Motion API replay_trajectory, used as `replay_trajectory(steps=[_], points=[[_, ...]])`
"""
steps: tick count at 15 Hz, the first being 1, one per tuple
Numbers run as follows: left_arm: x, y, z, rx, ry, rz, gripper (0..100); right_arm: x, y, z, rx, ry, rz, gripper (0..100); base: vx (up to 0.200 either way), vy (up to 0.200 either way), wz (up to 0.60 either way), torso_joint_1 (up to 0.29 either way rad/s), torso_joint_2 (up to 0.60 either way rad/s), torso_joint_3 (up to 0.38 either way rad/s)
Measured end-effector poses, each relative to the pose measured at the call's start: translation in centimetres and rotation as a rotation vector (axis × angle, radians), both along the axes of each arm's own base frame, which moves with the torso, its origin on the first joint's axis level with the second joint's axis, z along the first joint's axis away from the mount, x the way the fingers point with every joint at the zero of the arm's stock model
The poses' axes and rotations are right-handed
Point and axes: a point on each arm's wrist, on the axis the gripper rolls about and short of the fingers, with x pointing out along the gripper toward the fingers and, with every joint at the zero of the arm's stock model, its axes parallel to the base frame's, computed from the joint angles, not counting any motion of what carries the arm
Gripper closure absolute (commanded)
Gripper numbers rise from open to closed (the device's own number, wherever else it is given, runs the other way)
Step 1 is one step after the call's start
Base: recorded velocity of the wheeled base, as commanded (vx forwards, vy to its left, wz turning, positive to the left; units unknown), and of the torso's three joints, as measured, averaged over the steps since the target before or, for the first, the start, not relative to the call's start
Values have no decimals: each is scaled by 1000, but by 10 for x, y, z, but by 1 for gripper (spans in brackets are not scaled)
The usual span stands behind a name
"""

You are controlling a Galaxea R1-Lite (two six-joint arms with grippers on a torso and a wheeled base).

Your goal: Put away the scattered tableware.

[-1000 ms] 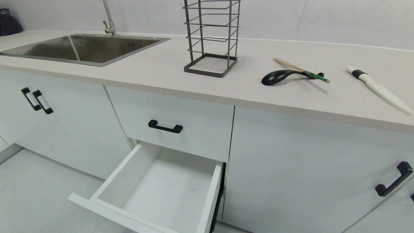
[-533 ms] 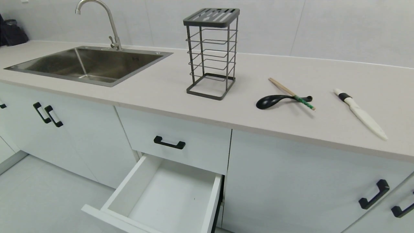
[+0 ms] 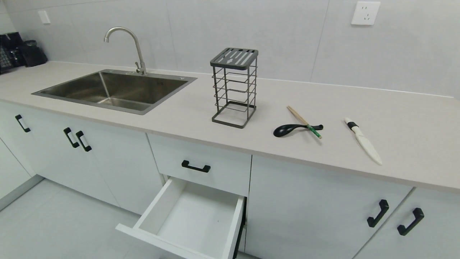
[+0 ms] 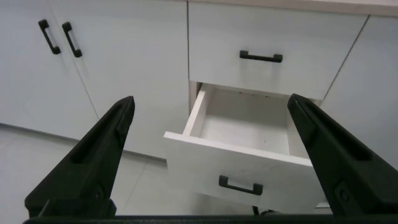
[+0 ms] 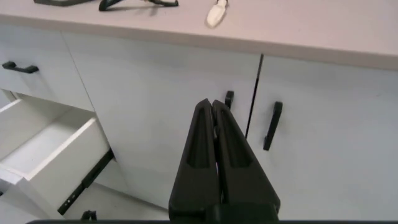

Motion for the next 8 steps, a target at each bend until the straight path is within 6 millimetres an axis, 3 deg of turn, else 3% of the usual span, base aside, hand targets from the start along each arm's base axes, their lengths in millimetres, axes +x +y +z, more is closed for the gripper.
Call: replay_trajectory(steps=[8], points=[[0, 0, 0, 0, 1, 0, 0, 0, 0, 0, 0, 1, 0, 100, 0, 0, 0, 303, -514, -246]])
